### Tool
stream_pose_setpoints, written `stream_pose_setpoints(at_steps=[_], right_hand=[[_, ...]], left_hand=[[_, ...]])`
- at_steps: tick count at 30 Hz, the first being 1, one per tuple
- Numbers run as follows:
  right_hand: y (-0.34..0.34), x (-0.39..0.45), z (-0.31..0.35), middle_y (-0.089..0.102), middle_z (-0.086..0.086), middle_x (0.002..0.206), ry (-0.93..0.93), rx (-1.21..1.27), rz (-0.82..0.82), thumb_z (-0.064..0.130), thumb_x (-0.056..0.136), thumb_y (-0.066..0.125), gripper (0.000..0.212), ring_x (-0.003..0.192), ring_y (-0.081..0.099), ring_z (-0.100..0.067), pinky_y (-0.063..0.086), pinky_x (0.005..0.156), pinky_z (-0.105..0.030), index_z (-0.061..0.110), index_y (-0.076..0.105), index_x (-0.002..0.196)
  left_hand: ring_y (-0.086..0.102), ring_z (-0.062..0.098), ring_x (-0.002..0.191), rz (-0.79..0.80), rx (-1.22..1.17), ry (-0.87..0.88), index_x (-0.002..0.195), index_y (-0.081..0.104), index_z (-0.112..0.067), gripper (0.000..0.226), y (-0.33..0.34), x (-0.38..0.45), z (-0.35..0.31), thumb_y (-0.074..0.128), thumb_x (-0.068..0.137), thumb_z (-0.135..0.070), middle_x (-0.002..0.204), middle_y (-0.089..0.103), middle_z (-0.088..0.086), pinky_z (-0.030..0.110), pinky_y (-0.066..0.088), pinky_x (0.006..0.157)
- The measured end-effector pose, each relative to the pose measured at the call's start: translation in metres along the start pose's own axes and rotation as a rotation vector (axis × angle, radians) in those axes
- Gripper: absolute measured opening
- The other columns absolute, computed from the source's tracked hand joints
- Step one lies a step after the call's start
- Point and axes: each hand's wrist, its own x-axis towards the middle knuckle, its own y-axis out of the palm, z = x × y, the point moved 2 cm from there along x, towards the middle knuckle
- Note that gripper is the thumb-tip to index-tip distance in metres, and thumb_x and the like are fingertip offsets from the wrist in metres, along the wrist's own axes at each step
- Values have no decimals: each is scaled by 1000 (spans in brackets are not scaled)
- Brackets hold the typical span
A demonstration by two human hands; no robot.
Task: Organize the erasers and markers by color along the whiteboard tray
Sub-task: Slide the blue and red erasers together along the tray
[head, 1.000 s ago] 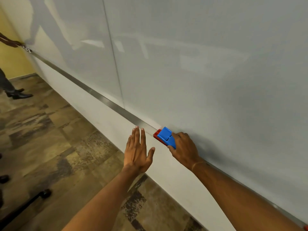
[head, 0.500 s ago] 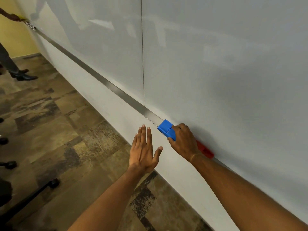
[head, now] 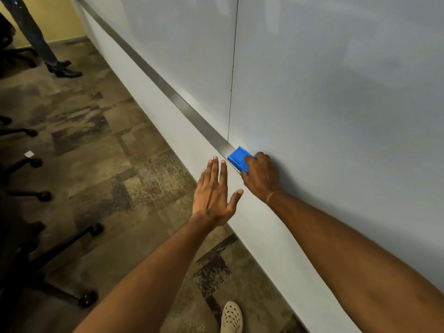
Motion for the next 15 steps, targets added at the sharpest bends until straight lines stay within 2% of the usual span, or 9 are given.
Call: stream_pose_setpoints(at_steps=[8,15], right_hand=[[27,38,12,53,-14,115,-37,-71,69,34,94,56,35,103,54,-23,51,87,-33,11,52,120],[47,66,24,55,-14,112,9,-95,75,33,93,58,32,103,54,-23,49,87,-33,10,54,115]], left_hand=[[-13,23,148,16,-3,-46,151,-11,-14,85,12,23,18,10,90,-68,160,-13,10,39,-4,120],[-15,23,148,55,-14,-25,151,-11,-14,84,15,39,37,11,90,-68,159,-15,9,39,-5,120]])
